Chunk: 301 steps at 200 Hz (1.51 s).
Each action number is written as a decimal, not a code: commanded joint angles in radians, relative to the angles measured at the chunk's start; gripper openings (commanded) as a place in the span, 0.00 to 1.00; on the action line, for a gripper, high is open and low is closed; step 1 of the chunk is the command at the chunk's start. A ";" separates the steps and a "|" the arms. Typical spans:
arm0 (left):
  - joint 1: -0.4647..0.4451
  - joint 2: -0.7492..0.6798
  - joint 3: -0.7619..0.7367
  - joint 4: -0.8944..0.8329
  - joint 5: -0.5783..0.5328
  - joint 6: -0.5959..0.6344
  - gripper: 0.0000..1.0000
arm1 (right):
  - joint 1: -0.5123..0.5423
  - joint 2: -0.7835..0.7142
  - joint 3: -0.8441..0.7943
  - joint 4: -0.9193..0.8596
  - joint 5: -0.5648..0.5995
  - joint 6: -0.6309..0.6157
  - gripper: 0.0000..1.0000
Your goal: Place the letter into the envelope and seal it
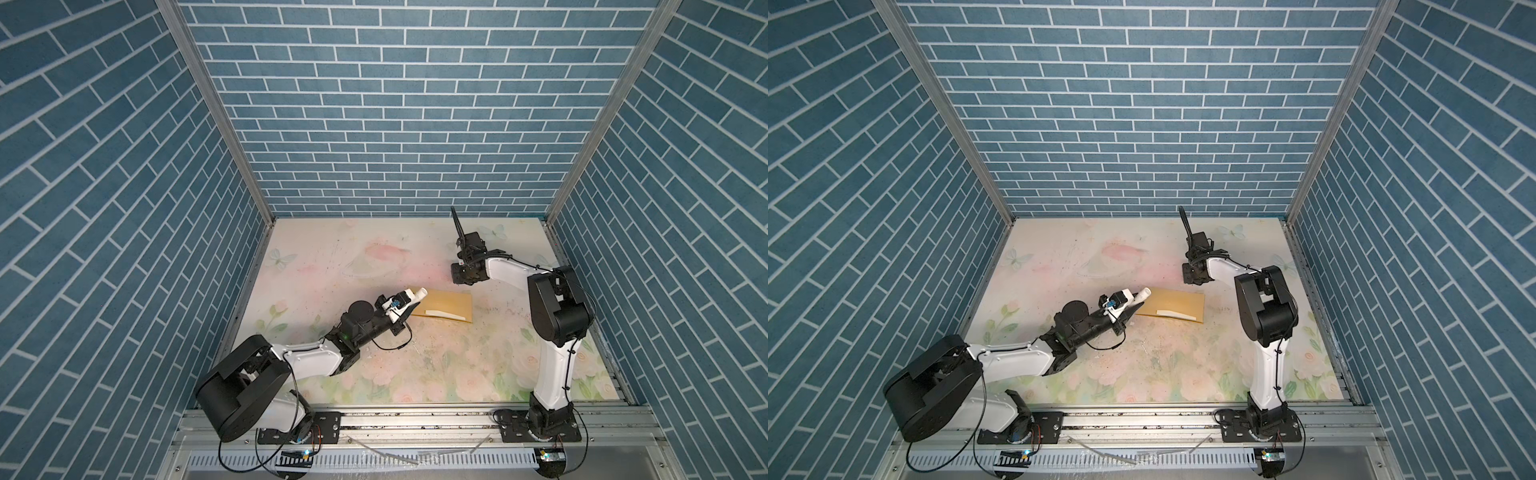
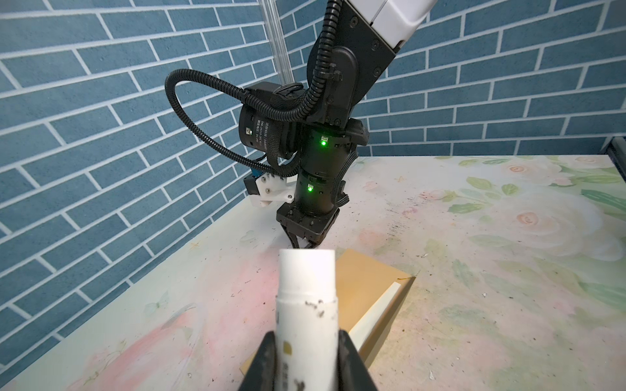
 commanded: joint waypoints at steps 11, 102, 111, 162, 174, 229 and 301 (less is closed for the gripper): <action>-0.012 0.009 0.002 0.040 -0.017 -0.010 0.00 | -0.005 -0.005 -0.002 0.015 0.001 -0.021 0.45; -0.015 0.021 -0.001 0.173 -0.095 -0.094 0.00 | -0.006 -0.371 -0.165 0.083 -0.222 -0.007 0.71; -0.015 0.024 -0.001 0.188 -0.105 -0.104 0.00 | -0.006 -0.432 -0.201 0.119 -0.295 0.004 0.73; -0.028 0.031 0.030 0.223 -0.204 -0.161 0.00 | 0.015 -0.682 -0.409 0.481 -0.634 0.207 0.79; -0.032 0.034 0.040 0.217 -0.219 -0.164 0.00 | 0.044 -0.700 -0.416 0.519 -0.647 0.229 0.80; -0.041 0.037 0.056 0.222 -0.250 -0.184 0.00 | 0.175 -0.649 -0.363 0.531 -0.656 0.252 0.88; -0.042 0.038 0.070 0.207 -0.241 -0.195 0.00 | 0.224 -0.576 -0.334 0.572 -0.698 0.264 0.65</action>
